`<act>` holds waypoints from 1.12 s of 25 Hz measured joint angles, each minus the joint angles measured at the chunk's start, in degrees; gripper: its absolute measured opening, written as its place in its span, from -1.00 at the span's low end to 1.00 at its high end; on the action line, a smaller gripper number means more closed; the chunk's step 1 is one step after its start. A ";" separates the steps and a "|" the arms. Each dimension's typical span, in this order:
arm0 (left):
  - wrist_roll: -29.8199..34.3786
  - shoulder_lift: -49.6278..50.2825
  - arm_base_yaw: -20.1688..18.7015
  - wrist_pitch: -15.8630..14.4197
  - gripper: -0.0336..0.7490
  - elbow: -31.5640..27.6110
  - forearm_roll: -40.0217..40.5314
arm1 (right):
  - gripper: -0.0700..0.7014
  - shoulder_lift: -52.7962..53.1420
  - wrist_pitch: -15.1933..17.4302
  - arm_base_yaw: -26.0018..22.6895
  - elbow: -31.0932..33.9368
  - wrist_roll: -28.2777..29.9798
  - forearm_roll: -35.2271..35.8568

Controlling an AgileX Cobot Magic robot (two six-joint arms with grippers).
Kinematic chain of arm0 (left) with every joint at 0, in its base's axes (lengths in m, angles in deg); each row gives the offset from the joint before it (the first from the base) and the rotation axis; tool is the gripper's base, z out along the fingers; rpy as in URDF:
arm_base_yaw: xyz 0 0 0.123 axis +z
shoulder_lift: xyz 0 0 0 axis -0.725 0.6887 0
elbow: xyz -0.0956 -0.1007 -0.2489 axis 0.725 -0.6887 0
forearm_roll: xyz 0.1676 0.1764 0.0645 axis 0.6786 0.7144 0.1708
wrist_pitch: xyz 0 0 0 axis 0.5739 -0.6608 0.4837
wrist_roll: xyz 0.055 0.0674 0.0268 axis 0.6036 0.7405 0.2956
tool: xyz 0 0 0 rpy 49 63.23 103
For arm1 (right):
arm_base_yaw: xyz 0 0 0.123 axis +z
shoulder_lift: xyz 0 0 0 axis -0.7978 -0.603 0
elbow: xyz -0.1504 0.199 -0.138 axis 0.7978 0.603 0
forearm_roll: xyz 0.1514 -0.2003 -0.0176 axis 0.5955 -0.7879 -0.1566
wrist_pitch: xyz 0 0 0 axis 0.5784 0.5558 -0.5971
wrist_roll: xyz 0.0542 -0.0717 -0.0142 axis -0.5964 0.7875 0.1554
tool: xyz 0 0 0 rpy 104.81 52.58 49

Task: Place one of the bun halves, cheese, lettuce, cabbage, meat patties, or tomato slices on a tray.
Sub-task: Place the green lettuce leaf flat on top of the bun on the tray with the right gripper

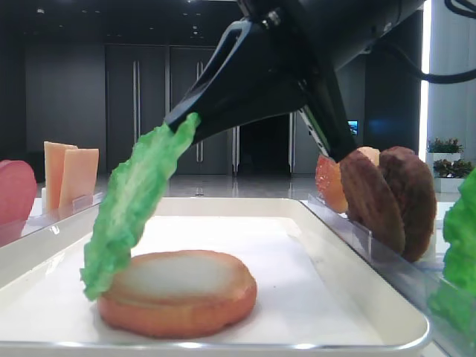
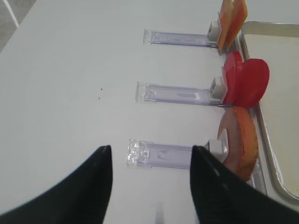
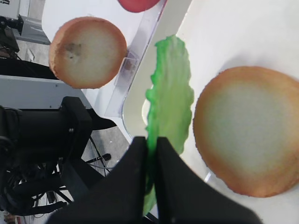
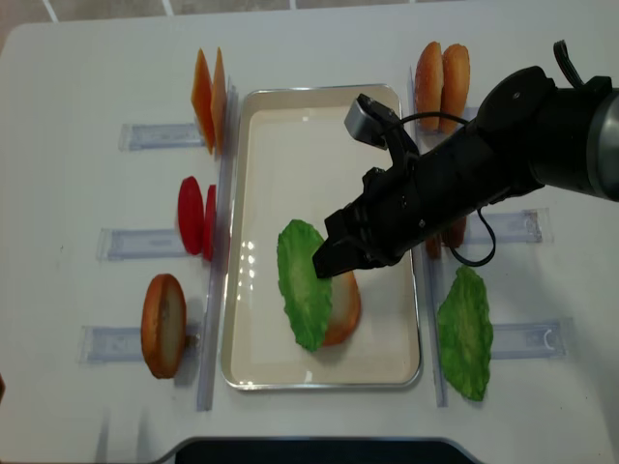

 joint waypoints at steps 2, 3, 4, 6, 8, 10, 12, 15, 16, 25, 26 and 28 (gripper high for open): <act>0.00 0.00 0.00 0.00 0.13 0.00 0.00 | -0.69 -0.07 -0.22 -0.20 0.00 0.06 0.00; 0.00 0.00 0.00 0.00 0.13 0.00 0.00 | -0.69 -0.09 -0.34 -0.29 0.00 0.06 0.00; 0.00 0.00 0.00 0.00 0.13 0.00 0.00 | -0.69 -0.14 -0.34 -0.33 0.00 0.06 0.00; 0.00 0.00 0.00 0.00 0.13 0.00 0.00 | -0.69 -0.41 -0.24 -0.60 0.00 0.06 0.00; 0.00 0.00 0.00 0.00 0.13 0.00 0.00 | -0.69 -1.11 0.07 -0.71 -0.01 0.06 0.00; 0.00 0.00 0.00 0.00 0.13 0.00 0.00 | -0.69 -1.67 0.12 -0.73 -0.01 0.06 0.00; 0.00 0.00 0.00 0.00 0.13 0.00 0.00 | -0.69 -1.86 0.12 -0.73 -0.01 0.06 0.00; 0.00 0.00 0.00 0.00 0.13 0.00 0.00 | -0.69 -1.86 0.12 -0.73 -0.01 0.12 0.00; 0.00 0.00 0.00 0.00 0.13 0.00 0.00 | -0.69 -1.86 0.06 -0.73 -0.01 0.12 -0.06; 0.00 0.00 0.00 0.00 0.13 0.00 0.00 | -0.69 -1.86 -3.80 -0.77 -0.01 -4.50 -6.98; 0.00 0.00 0.00 0.00 0.13 0.00 0.00 | -0.69 -1.86 -4.10 -0.77 -0.01 -4.79 -7.52; 0.00 0.00 0.00 0.00 0.13 0.00 0.00 | -0.65 -1.81 -4.35 -0.77 -0.01 -5.15 -7.90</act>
